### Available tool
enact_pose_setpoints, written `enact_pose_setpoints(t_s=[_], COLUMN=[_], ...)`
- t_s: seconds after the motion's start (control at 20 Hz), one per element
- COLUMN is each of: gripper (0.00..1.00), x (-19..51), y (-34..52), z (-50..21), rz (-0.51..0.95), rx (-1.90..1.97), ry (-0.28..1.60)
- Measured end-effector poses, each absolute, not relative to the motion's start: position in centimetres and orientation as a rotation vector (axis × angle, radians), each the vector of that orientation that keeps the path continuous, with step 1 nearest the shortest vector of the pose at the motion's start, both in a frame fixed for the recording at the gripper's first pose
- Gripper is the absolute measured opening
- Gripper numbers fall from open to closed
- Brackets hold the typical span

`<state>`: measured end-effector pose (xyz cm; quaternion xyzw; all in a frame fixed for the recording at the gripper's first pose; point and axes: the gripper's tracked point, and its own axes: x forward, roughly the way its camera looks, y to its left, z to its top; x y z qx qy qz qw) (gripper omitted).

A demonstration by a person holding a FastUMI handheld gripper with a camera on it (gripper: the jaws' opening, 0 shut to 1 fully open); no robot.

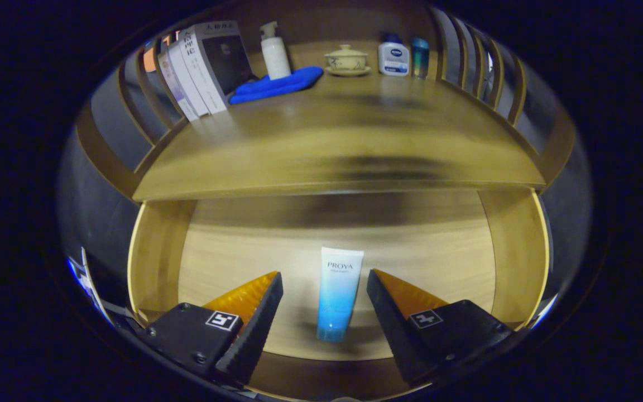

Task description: Pull open the drawer, take out the items inside it, and place them on the countertop above the cabinet.

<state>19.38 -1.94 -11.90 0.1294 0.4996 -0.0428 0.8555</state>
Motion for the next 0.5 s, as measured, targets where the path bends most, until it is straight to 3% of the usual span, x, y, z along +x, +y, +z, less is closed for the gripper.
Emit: enact_pose_setpoints(t_s=[0.3, 0.5], gripper=[0.94, 0.8], x=[17.7, 17.2], y=[-1.9, -1.9], z=[-14.8, -15.8], rz=[-0.131, -0.167], rx=[0.251, 0.257], ry=[1.206, 1.252])
